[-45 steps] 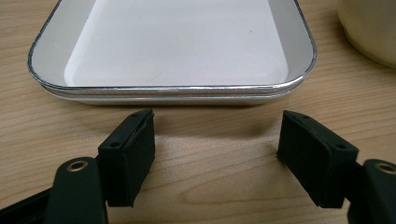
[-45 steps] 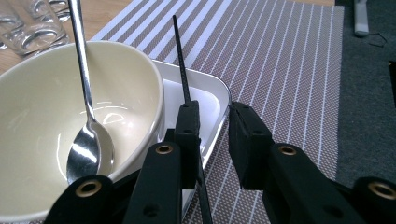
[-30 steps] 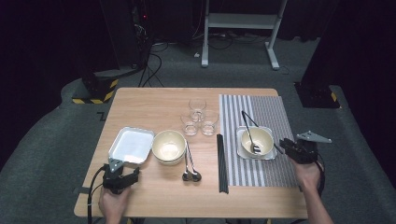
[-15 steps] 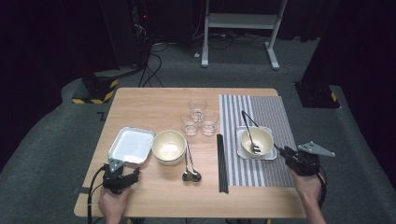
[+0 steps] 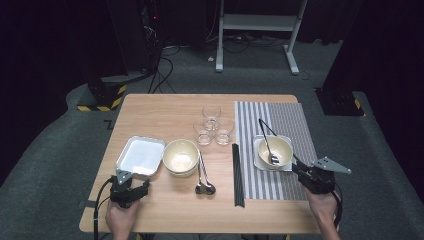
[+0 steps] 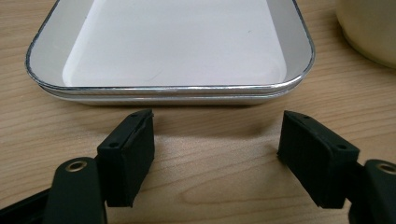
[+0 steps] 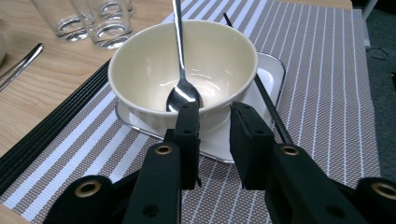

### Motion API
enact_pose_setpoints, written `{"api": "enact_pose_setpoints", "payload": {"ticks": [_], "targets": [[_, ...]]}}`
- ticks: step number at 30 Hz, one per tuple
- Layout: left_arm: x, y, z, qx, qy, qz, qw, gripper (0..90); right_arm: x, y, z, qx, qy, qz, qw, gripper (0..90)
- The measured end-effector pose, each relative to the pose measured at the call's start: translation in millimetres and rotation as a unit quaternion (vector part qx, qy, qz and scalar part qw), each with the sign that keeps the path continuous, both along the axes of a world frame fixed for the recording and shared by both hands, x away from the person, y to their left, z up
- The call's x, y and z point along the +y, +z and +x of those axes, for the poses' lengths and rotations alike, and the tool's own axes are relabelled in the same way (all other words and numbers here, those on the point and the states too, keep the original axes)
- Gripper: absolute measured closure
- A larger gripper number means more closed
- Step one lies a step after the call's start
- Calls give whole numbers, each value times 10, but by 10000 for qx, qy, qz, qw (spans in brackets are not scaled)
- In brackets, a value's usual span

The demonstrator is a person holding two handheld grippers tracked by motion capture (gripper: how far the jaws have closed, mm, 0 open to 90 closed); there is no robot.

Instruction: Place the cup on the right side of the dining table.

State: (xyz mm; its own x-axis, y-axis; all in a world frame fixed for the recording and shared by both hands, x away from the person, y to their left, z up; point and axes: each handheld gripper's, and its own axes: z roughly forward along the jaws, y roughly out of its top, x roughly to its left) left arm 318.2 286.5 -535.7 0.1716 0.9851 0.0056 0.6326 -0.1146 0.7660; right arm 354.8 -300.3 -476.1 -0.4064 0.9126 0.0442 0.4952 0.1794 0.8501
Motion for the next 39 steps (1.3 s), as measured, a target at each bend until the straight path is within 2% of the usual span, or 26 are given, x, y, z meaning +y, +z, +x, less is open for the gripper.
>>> {"api": "enact_pose_setpoints", "payload": {"ticks": [14,30,39], "targets": [[2,1,0,-2,-3,-5,10000,270,167,-10,-75,-10,206,48,9998,729],[3,-1,0,-13,0,-27,10000,270,491,-1,-75,-139,584,79,9982,698],[3,1,0,-2,-4,-4,10000,270,626,-29,-32,-38,734,136,9972,688]]}}
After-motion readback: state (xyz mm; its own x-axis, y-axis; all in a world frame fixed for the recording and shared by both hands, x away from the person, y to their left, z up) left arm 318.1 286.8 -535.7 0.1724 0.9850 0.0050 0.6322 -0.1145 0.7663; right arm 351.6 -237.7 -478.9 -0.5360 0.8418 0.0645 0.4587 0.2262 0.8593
